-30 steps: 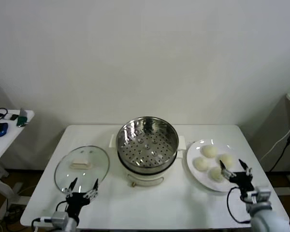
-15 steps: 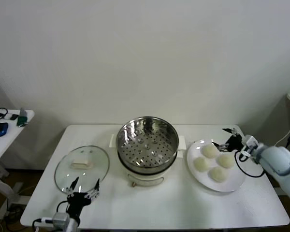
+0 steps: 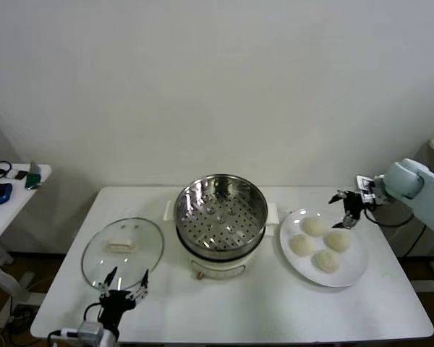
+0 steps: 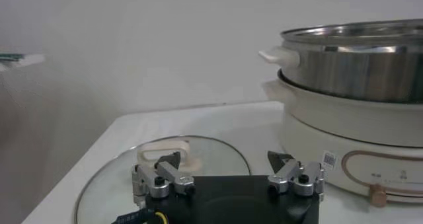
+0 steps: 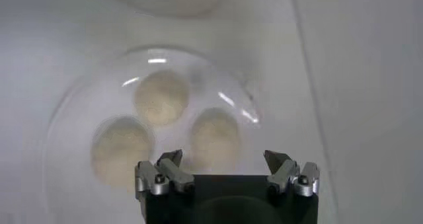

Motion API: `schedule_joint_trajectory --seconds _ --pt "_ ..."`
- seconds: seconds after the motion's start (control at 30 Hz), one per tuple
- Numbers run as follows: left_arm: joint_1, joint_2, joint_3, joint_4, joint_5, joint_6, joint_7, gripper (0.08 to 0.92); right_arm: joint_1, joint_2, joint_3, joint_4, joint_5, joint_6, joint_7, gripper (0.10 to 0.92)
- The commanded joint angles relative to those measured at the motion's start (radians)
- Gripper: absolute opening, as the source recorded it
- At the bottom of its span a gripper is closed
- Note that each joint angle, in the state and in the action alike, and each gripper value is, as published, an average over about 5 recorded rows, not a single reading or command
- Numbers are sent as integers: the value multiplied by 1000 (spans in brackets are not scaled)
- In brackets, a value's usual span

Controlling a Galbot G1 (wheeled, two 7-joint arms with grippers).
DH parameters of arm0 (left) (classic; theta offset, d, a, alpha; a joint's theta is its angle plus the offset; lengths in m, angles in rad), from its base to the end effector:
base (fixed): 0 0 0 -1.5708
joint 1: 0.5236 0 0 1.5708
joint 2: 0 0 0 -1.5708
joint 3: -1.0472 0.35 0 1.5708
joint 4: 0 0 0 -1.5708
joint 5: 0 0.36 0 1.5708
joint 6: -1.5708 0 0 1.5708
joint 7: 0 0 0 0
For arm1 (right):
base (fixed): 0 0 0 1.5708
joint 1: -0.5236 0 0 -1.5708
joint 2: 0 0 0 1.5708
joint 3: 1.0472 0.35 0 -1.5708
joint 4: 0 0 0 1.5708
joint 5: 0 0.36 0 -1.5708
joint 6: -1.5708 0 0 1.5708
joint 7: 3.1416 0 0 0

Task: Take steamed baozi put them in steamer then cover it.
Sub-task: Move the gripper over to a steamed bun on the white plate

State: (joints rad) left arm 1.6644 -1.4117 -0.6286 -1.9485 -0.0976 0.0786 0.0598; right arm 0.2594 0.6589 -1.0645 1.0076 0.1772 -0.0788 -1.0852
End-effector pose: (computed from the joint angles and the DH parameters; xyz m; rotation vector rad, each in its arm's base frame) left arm 0.1505 0.0690 -0.3630 -0.0402 -2.8287 -0.1180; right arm 0.5514 -0.2424 -0.1546 1.1948 -1.4924 1.2338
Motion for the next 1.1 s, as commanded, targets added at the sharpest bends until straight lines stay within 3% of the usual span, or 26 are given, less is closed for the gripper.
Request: schedule_joint_trajectory --seconds 0.03,0.73,1.1 --pt "1 0 -1 11 0 -7 0 823 108 158 -209 -175 -8 45 -50 823" --pt "15 14 -2 51 3 -38 -5 823 -78 348 -43 -400 -118 95 7 823" --pt "14 12 -1 58 5 -44 -6 823 -119 360 12 -422 -183 96 33 804"
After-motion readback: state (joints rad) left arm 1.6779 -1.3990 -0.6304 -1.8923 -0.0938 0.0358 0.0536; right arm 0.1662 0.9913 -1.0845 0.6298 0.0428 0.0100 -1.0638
